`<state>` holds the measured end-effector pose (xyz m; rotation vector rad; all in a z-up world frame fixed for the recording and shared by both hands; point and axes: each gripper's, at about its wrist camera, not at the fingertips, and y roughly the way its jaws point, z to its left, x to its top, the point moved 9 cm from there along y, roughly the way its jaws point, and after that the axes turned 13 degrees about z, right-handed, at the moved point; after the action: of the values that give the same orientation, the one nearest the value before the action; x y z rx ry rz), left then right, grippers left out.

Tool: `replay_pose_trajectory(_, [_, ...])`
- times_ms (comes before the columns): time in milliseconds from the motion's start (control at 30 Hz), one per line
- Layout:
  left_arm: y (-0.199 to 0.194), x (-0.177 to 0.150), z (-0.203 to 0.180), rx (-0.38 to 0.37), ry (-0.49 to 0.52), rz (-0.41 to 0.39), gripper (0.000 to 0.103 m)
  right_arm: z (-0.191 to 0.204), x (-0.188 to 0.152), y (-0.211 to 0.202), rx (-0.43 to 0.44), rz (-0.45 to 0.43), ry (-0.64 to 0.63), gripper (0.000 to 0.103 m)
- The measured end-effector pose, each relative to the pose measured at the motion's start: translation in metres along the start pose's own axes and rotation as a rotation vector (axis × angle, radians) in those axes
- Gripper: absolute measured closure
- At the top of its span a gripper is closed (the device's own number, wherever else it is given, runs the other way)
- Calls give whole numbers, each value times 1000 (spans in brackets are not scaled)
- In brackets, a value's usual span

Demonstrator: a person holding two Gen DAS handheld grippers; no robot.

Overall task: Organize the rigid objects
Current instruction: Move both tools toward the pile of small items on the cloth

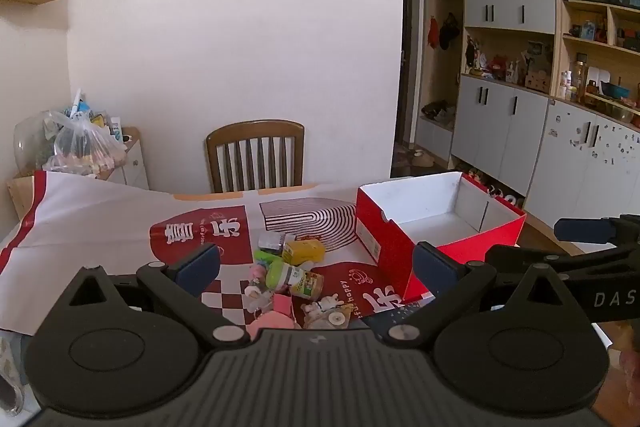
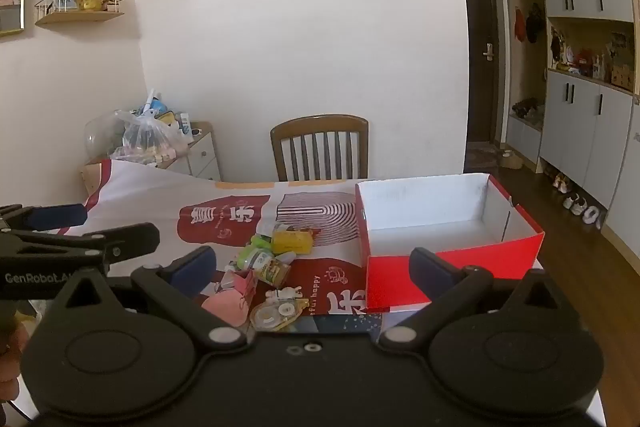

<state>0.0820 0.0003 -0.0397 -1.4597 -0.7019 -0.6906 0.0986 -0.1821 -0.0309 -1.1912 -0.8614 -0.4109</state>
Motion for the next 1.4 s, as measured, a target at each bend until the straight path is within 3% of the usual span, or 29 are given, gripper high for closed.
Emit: replay_pose_trajectory(1400, [-6,-12,-11,-32,-34,21,0,-4,-10,-10,1,7,17,0])
